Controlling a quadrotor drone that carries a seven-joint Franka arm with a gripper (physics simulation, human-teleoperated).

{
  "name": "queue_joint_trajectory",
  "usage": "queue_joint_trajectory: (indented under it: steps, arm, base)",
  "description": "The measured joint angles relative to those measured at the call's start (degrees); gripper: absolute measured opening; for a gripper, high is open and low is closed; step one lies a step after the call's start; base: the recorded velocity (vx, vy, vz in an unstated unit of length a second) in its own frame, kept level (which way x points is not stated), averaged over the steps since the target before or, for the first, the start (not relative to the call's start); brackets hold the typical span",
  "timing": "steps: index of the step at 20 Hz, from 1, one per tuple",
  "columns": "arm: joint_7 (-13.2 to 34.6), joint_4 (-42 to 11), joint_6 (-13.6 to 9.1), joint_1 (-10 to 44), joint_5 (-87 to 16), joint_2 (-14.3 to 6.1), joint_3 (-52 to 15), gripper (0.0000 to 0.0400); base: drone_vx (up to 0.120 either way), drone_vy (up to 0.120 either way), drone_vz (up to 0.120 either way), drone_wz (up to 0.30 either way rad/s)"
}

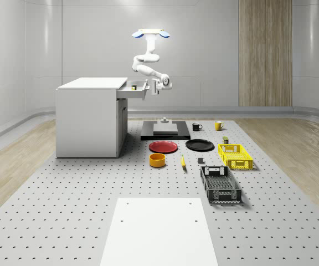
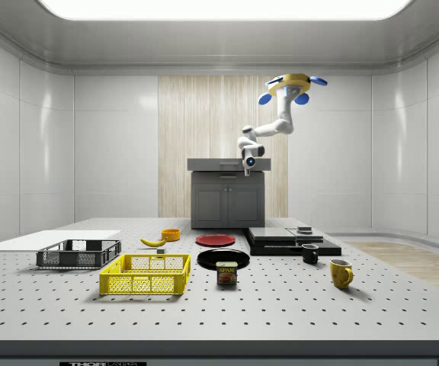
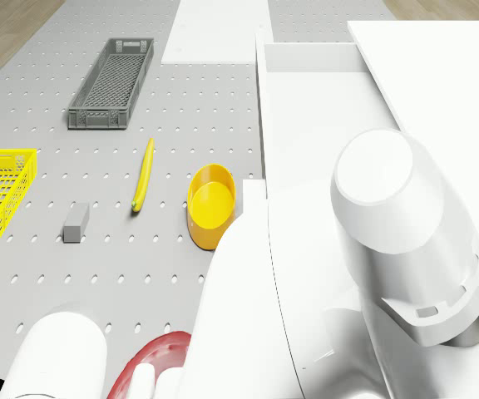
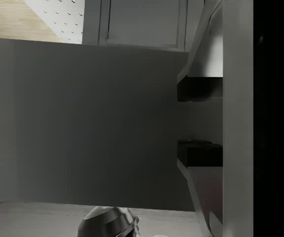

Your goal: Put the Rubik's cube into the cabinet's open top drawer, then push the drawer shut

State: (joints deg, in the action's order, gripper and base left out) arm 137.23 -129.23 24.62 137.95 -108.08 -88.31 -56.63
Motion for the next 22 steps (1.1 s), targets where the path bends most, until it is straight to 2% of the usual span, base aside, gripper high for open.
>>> queue_joint_trajectory:
  steps: [4, 9, 14, 22]
  arm:
    - [2.88, -2.53, 0.29, -2.23, 0.17, -0.89, 1.23, 0.0107]
    - [2.9, -5.46, 1.75, -5.4, -1.75, -3.16, 3.0, 0.0106]
    - [1.84, -7.43, 2.83, -7.93, -4.07, -4.84, 4.22, 0.0105]
    - [1.03, -8.49, 3.2, -9.48, -5.7, -5.55, 4.8, 0.0105]
  base:
    - [0.0, 0.0, 0.0, 0.0]
    - [0.0, 0.0, 0.0, 0.0]
    - [0.0, -0.12, 0.0, 0.0]
    - [0.0, -0.12, 0.0, 0.0]
